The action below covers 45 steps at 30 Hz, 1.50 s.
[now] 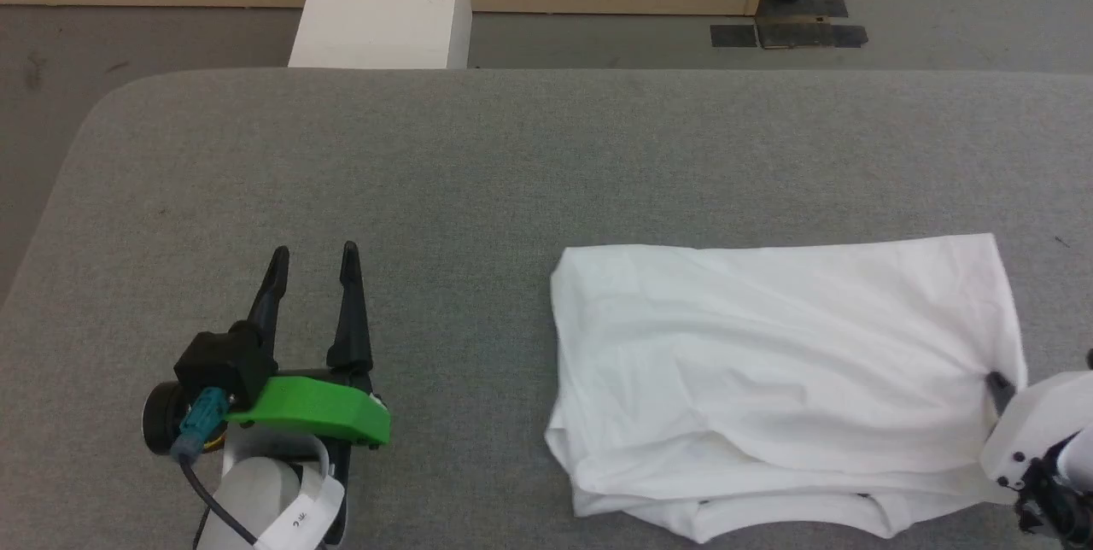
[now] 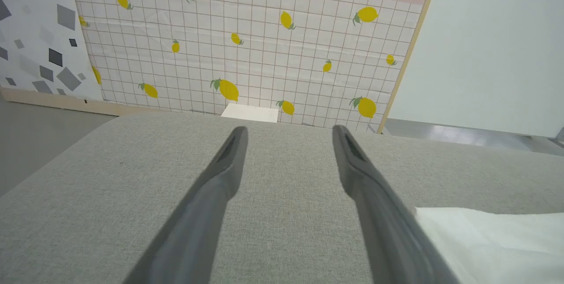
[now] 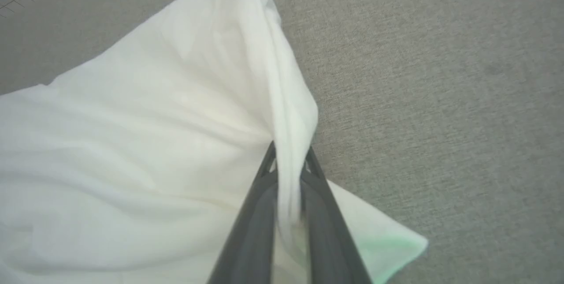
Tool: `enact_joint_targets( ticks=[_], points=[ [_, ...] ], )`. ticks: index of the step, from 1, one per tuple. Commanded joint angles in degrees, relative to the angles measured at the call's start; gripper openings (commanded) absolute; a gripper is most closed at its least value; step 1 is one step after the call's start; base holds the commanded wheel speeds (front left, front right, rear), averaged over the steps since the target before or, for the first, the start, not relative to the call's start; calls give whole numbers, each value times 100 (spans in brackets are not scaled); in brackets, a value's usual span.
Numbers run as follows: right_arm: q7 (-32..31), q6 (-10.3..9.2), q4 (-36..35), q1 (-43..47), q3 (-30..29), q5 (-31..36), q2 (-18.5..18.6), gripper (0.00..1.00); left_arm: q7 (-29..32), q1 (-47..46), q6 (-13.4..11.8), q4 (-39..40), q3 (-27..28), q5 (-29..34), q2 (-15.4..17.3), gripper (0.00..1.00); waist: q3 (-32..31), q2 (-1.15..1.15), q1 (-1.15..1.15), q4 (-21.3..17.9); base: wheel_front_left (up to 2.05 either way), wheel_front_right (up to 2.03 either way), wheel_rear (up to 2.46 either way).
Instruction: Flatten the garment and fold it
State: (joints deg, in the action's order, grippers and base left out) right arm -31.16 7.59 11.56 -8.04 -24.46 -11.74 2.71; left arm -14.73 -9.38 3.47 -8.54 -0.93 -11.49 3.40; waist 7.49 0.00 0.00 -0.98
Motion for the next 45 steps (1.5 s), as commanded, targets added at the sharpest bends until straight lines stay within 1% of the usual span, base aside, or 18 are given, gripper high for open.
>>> enact_joint_targets(
  ticks=[1,5,9,12,16,19,23,26,30,35,36,37,38,40,41,42,43,45],
  points=[
    [59,-10,-149,49,-139,252,17,0,-27,36,-11,20,2,87,-29,100,-3,0,0,-1,0,0,0],
    [-44,-10,-500,135,-119,561,17,0,-27,59,0,1,7,95,-36,100,-37,0,0,-7,0,0,0],
    [-243,-10,-1045,338,398,430,17,0,-27,84,20,-25,7,96,-40,100,-71,0,0,-5,0,0,0],
    [-496,-10,-1593,509,1070,155,17,0,-27,113,36,-40,15,92,-42,100,-111,0,0,-9,0,0,0],
    [-840,-10,-2400,593,2273,115,17,0,-27,141,49,-41,30,92,-45,100,-124,0,0,-2,0,0,0],
    [-1073,-10,-2612,495,3038,52,17,0,-27,124,58,-42,18,93,-47,100,-99,0,0,26,0,0,0],
    [-1282,-10,-2394,187,3848,109,17,0,-27,56,71,-35,-44,96,-49,100,10,0,0,118,0,0,0],
    [-1325,-10,-1922,-129,4339,91,17,0,-27,-24,73,-19,-92,96,-50,100,140,0,0,187,0,0,0],
    [-1274,-10,-1179,-512,4679,15,17,0,-27,-154,62,-7,-154,65,-51,100,321,0,0,297,0,0,0],
    [-1193,-10,-329,-865,4825,-163,17,0,-27,-242,14,11,-217,45,-51,100,472,0,0,375,0,0,0],
    [-1155,-10,44,-1010,4846,-297,17,34,-27,-268,-13,20,-232,39,-51,100,517,0,0,386,0,0,0],
    [-1140,-10,119,-1039,4864,-369,17,90,-27,-270,-24,19,-233,37,-51,100,518,0,0,381,0,0,0],
    [-1105,-10,146,-1057,4850,-439,17,100,-27,-267,-33,19,-229,35,-52,100,519,0,0,369,0,0,0],
    [-1007,-10,113,-1081,4837,-616,17,100,-27,-247,-46,25,-207,36,-52,100,502,0,0,326,0,0,0],
    [-619,-10,-249,-1073,4740,-999,17,100,-27,-196,-56,24,-179,37,-52,100,416,0,0,251,0,0,0],
    [456,-10,-1163,-801,3990,-1995,17,100,-27,-77,-43,20,-92,69,-52,100,195,0,0,65,0,0,0],
    [1057,-10,-1386,-519,3334,-2512,17,100,-27,10,-29,32,-43,80,-52,100,60,0,0,-56,0,0,0],
    [1364,-10,-1346,-319,2920,-2801,17,100,-27,56,-19,36,-30,79,-52,100,-4,0,0,-122,0,0,0]
  ],
)
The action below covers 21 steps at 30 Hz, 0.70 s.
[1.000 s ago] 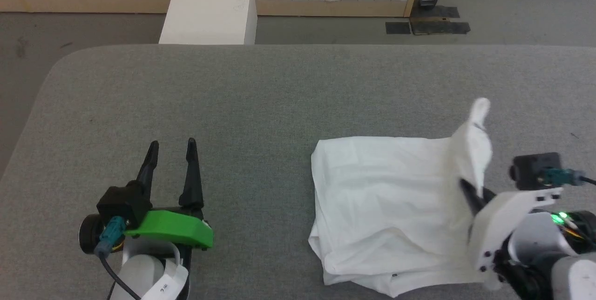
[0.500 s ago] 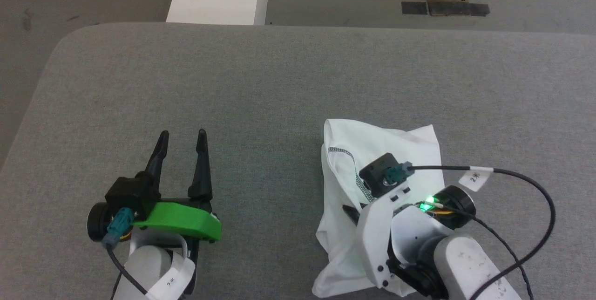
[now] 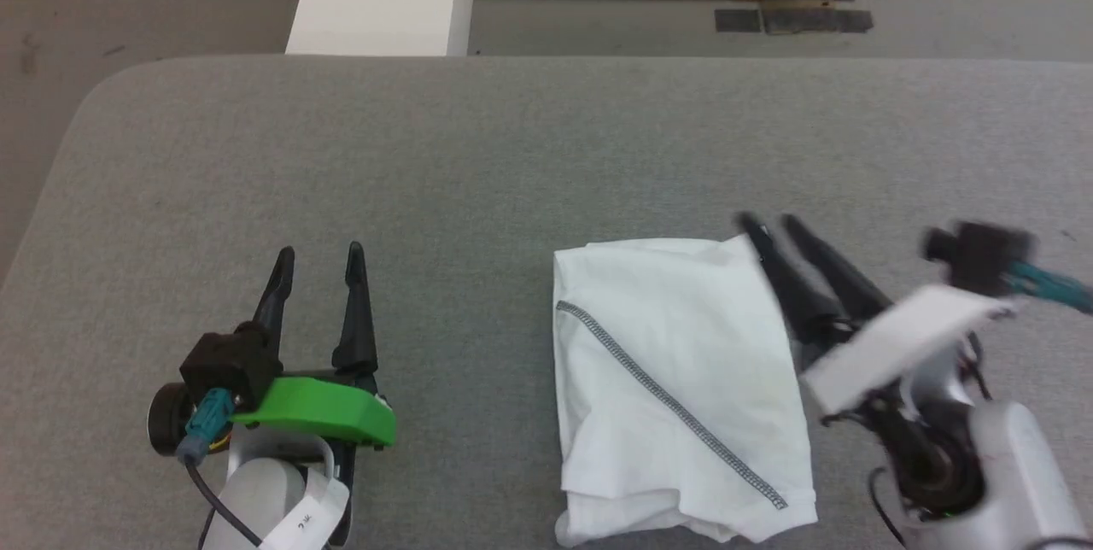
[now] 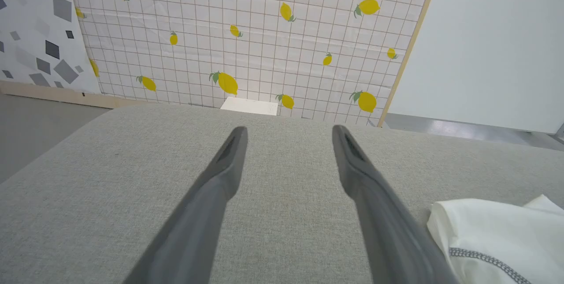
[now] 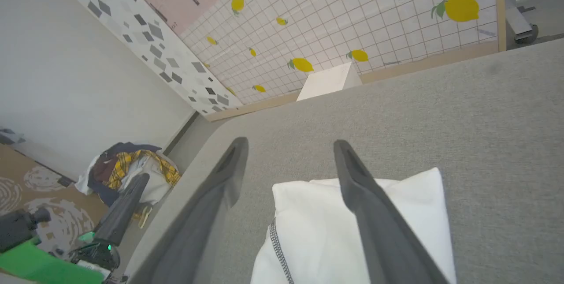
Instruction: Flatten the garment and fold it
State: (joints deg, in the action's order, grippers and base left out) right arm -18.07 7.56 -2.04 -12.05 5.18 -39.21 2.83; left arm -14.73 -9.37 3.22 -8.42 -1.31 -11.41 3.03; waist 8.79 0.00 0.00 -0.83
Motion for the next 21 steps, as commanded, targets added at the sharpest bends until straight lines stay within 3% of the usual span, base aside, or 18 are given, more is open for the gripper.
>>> enact_joint_targets(
  ticks=[1,5,9,16,21],
  points=[
    [197,-8,70,151,-222,-153,5,100,-27,72,6,26,17,69,-15,100,-155,0,0,-170,0,0,0],
    [495,-8,536,387,-744,-512,5,100,-27,111,13,49,19,55,-15,100,-190,0,0,-261,0,0,0],
    [337,-8,1151,469,-900,-994,5,100,-27,122,14,63,10,51,-15,100,-173,0,0,-306,0,0,0],
    [-804,-8,2225,209,-718,-2387,5,100,-27,72,23,45,-47,50,-15,100,-92,0,0,-237,0,0,0],
    [-1640,-8,2662,-51,-835,-2104,5,100,-27,35,24,35,-77,47,-15,100,-53,0,0,-141,0,0,0]
  ],
)
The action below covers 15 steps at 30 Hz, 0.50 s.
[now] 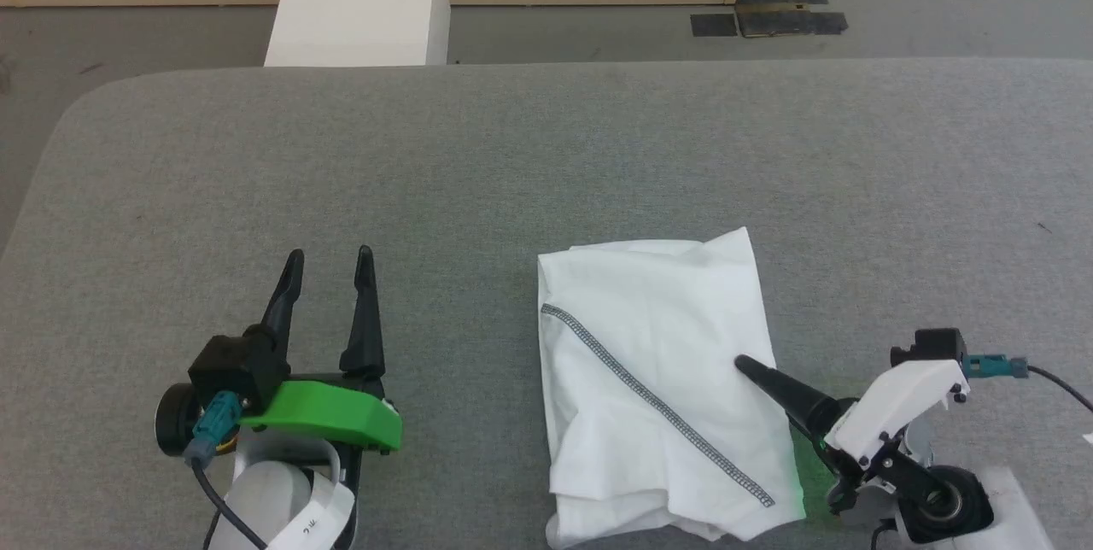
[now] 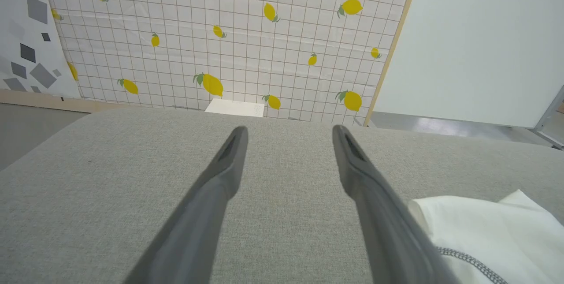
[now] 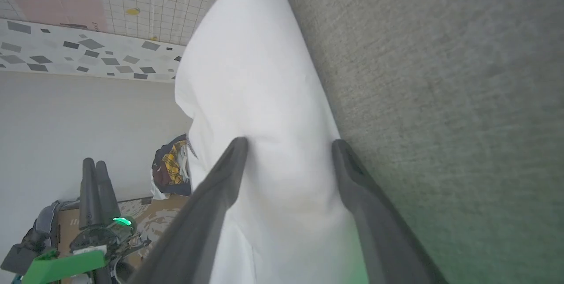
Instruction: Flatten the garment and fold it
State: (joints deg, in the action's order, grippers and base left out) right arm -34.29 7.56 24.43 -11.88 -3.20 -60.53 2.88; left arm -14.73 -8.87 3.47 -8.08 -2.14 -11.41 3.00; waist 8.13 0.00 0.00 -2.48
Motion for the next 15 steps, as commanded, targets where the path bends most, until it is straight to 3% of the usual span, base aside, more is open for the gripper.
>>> enact_joint_targets(
  ticks=[1,5,7,9,10,15],
  points=[
    [-207,-8,76,-122,-33,102,-1,100,-27,-20,1,-2,9,48,-13,100,14,0,0,43,0,0,0],
    [-783,-8,231,-256,-35,327,-1,100,-27,-16,5,-8,3,47,-13,100,13,0,0,107,0,0,0],
    [-1002,-8,240,-287,67,361,-1,45,-27,-12,11,-16,-7,45,-13,100,7,0,0,131,0,0,0],
    [-1076,-8,183,-307,169,518,-1,6,-27,-8,11,-20,-15,41,-13,100,8,0,0,146,0,0,0],
    [-1103,-8,138,-312,212,568,-1,0,-27,-7,8,-22,-20,37,-13,100,10,0,0,152,0,0,0],
    [-1196,-8,-139,-406,296,912,-1,0,-27,15,-13,6,16,51,-13,100,30,0,0,71,0,0,0]
  ],
)
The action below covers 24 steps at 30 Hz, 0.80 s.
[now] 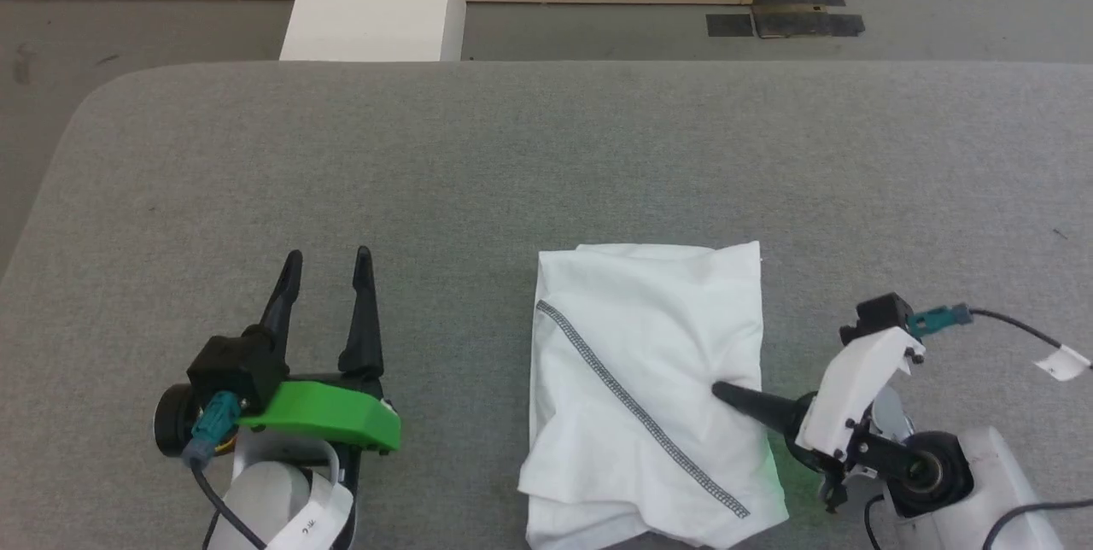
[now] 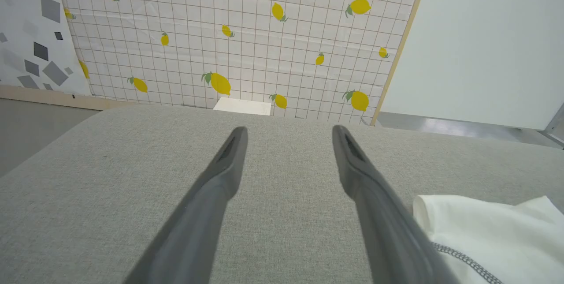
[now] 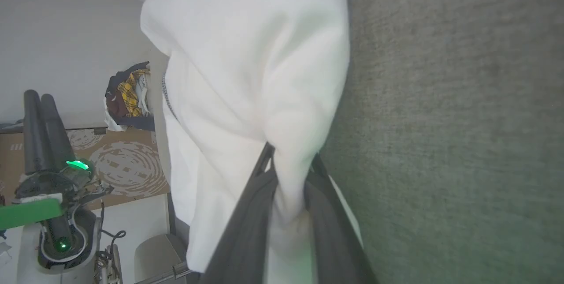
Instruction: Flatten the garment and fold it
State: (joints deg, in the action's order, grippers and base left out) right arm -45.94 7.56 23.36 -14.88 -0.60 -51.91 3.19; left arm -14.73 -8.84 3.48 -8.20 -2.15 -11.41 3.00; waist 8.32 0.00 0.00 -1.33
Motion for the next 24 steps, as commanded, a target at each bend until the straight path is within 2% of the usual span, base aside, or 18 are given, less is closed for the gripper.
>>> enact_joint_targets(
  ticks=[1,4,7,12,19,24],
  points=[
    [-70,-8,-134,-150,63,205,-31,0,-27,22,-17,33,33,64,-13,100,29,0,0,-94,0,0,0],
    [-103,-8,-530,-300,241,998,109,0,-27,23,-18,92,83,117,-5,100,114,0,0,-286,0,0,0],
    [-92,-8,-941,-503,639,2032,543,0,-27,-38,2,151,76,200,9,100,275,0,0,-578,0,0,0],
    [10,-8,-1135,-1089,1091,3124,1294,0,-27,-340,13,219,19,317,20,100,711,0,0,-1139,0,0,0],
    [552,-8,-314,-2067,1057,4026,2001,0,-26,-936,55,196,-159,543,125,100,1425,0,0,-1865,0,0,0],
    [1181,-8,498,-2634,761,4524,2175,0,44,-1267,65,186,-252,683,269,100,1806,0,0,-2172,0,0,0]
  ],
)
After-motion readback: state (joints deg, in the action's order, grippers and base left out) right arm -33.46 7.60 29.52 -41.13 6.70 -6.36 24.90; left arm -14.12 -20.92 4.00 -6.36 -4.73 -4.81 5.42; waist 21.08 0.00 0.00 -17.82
